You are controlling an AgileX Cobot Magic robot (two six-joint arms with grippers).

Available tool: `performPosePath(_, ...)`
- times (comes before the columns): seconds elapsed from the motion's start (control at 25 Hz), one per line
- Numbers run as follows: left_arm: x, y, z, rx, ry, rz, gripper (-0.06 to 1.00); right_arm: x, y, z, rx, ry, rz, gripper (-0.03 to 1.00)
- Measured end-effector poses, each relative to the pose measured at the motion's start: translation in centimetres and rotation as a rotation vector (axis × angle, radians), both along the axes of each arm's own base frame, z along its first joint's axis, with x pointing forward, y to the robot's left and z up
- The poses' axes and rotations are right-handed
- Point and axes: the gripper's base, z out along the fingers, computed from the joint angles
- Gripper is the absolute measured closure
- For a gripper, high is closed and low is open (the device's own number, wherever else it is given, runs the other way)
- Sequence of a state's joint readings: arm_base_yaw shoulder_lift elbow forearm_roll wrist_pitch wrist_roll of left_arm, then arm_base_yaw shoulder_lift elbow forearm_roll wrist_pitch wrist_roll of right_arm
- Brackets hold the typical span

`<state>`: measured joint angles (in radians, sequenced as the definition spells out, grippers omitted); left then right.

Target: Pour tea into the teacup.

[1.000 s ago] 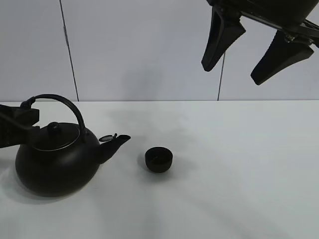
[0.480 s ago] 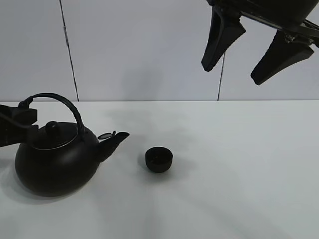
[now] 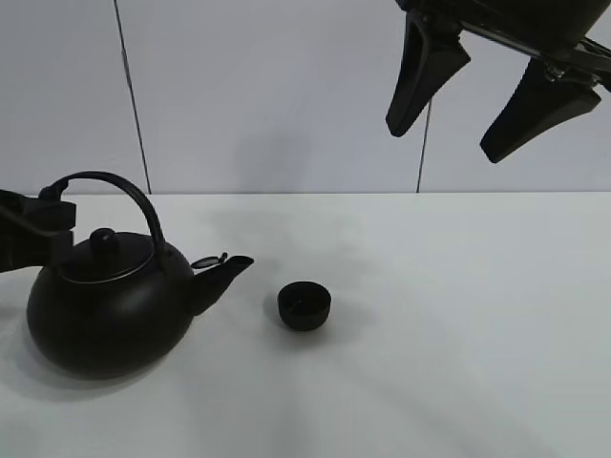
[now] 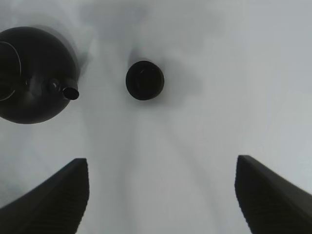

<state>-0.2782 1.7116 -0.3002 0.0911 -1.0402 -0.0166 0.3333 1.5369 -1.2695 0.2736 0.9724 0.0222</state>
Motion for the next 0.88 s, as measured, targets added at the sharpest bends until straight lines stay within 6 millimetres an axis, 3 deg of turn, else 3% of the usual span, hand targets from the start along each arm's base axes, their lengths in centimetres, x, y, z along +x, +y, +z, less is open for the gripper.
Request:
performPosePath(0.68,2.0,-1.4,1.7,-0.001,-0.095,-0.092,0.79,0.0,0.0,0.0,0.003,0.0,-0.001,0.4)
performPosePath(0.88,2.0,-2.9,2.1,-0.006,-0.114,-0.143,0.79,0.0,0.0,0.0,0.003,0.0,-0.001,0.4)
